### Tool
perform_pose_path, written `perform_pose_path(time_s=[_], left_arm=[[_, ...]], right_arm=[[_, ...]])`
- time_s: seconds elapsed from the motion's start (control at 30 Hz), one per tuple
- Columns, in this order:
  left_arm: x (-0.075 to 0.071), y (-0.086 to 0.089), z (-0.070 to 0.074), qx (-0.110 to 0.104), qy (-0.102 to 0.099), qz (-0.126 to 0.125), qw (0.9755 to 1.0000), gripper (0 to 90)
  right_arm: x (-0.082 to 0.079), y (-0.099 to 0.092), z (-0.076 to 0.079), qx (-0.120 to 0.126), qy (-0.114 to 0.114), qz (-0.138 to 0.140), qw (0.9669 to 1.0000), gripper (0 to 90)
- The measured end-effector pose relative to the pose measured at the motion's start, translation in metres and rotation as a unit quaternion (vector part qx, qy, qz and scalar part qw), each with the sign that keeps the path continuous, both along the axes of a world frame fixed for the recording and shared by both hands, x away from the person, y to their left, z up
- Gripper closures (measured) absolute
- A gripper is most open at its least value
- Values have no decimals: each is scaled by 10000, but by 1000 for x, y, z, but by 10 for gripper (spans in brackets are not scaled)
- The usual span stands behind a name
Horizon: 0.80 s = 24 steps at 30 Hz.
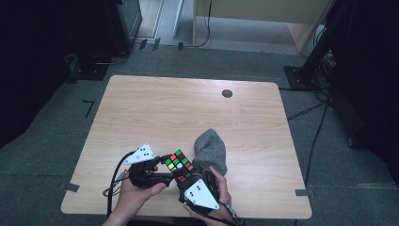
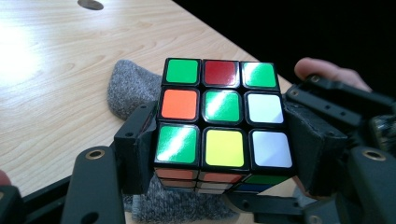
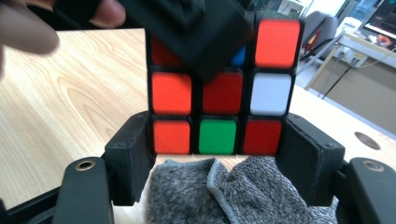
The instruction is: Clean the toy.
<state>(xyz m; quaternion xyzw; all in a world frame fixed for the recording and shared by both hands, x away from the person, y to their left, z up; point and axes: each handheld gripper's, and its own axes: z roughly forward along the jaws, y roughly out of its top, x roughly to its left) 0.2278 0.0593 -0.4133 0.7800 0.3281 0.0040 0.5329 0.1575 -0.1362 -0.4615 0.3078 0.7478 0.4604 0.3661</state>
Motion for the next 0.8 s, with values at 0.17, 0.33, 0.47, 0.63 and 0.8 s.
perform_pose_path(time_s=[0.17,0.33,0.47,0.63,0.8], left_arm=[[1,0,1,63,67,-58,9999,337],[3,-2,1,309,139,-70,9994,277],[4,-5,1,520,284,-295,9978,289],[5,-3,1,535,338,-415,9971,338],[5,-1,1,548,279,-448,9971,343]], right_arm=[[-3,1,-1,-87,-165,11,9998,348],[-6,4,-3,-385,-427,113,9983,350],[-12,11,-5,-817,-781,154,9935,350],[-14,12,-7,-1132,-1033,189,9880,350],[-12,9,-6,-1064,-926,336,9894,345]])
